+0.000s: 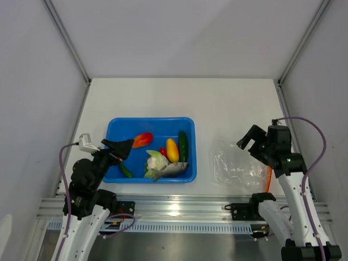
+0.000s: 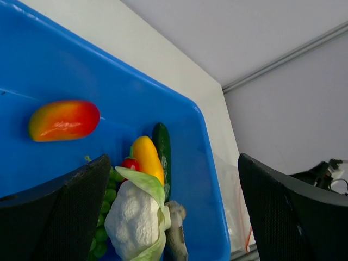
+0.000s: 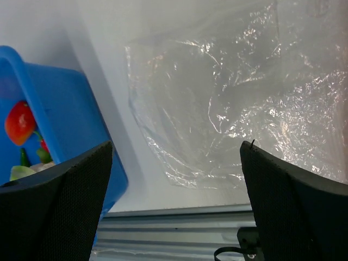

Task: Place the food in the zip-top bag and seal the zipper
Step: Pick up the zipper food storage bag at the center of the board.

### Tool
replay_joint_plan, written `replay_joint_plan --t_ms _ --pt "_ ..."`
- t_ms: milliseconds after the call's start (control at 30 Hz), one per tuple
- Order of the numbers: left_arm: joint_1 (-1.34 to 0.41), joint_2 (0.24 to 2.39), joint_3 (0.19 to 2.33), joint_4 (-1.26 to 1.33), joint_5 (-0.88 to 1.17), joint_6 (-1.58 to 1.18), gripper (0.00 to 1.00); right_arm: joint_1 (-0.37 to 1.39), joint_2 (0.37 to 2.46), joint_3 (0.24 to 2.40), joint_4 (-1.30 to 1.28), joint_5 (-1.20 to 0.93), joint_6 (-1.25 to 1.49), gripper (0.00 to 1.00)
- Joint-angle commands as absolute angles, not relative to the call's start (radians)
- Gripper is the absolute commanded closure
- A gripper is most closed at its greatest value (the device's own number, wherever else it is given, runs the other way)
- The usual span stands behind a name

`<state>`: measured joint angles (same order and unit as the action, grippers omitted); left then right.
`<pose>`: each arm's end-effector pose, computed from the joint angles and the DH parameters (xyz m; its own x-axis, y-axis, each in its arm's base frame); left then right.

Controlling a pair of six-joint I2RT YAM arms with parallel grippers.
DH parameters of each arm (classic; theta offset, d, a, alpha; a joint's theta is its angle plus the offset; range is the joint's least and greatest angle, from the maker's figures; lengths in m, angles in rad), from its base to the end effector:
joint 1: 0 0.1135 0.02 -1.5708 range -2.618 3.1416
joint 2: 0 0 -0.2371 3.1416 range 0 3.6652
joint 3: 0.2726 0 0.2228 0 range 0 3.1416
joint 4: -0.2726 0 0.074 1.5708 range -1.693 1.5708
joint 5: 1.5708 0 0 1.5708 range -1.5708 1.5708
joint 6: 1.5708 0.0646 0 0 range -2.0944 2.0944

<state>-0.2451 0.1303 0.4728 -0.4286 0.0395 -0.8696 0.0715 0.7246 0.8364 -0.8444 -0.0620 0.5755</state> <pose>0.1012 -0.0279 0.2610 -0.2682 -0.7199 -0.6402 0.1173 0.6352 -0.7634 0.1513 0.0148 0.2616 -0.6234 0.5000 -0.6011 0.2647 0.8584 0.4394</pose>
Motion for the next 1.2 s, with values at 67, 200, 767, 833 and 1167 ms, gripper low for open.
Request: replay_joint_plan --t_ms 67,200,767,833,1167 --pt "-0.236 0.245 0.558 -0.46 0.106 -0.855 0.01 0.098 0.791 0.862 -0.853 -0.028 0.555 0.01" --pt "-0.236 0.374 0.61 -0.5 0.144 -0.807 0.01 0.225 0.834 0.88 -0.813 0.003 0.566 0.01" --pt "-0.236 0.39 0.62 -0.586 0.048 -0.752 0.01 0.718 1.279 1.009 -0.943 0.469 0.785 0.01" --pt "-0.236 0.402 0.617 -0.583 0.055 -0.753 0.01 0.719 1.293 0.993 -0.928 0.476 0.798 0.01" --pt "-0.236 0.453 0.626 -0.606 0.078 -0.793 0.0 0.716 1.407 0.954 -0.804 0.445 0.796 0.01"
